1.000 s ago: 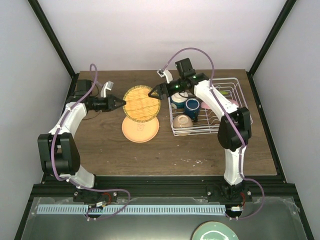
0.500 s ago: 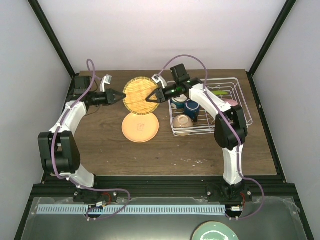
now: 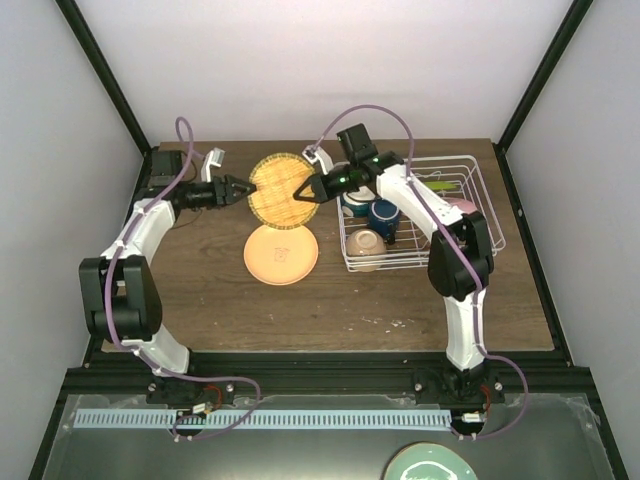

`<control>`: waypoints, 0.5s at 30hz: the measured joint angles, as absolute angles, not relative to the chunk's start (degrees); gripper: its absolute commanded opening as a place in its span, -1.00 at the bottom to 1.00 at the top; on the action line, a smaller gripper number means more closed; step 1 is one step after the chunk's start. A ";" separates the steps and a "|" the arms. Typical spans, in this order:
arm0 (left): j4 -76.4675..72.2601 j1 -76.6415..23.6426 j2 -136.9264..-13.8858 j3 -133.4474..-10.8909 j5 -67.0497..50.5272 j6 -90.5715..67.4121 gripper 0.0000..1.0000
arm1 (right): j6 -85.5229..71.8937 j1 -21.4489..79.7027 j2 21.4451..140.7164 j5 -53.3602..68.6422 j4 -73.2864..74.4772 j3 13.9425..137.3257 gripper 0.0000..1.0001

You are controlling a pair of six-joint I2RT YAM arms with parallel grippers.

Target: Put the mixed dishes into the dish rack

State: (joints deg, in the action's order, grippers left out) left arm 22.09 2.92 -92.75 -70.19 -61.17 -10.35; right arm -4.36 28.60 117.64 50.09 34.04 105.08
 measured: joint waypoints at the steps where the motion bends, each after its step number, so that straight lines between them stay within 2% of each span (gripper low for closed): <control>1: 22.17 2.94 -93.17 -70.85 -60.82 -10.63 0.47 | -3.49 28.67 117.67 48.66 35.33 106.04 -0.99; 4: 21.63 3.40 -94.26 -73.56 -60.42 -12.21 0.69 | -0.23 28.75 117.64 42.68 39.44 110.28 -0.99; 6: 19.51 4.36 -94.98 -75.72 -60.55 -14.59 0.75 | 1.85 28.69 117.10 38.06 40.99 112.09 -0.99; 11: 13.39 8.14 -97.10 -78.54 -61.36 -20.80 0.79 | 7.25 27.88 110.74 24.86 44.36 109.97 -0.99; 15: 14.04 9.52 -99.70 -78.96 -59.70 -21.80 0.76 | 11.70 27.40 100.82 12.58 46.41 105.19 -0.99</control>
State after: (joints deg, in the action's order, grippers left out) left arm 14.04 9.52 -99.70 -78.96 -59.70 -21.80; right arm 11.70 27.40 100.82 12.58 46.41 105.19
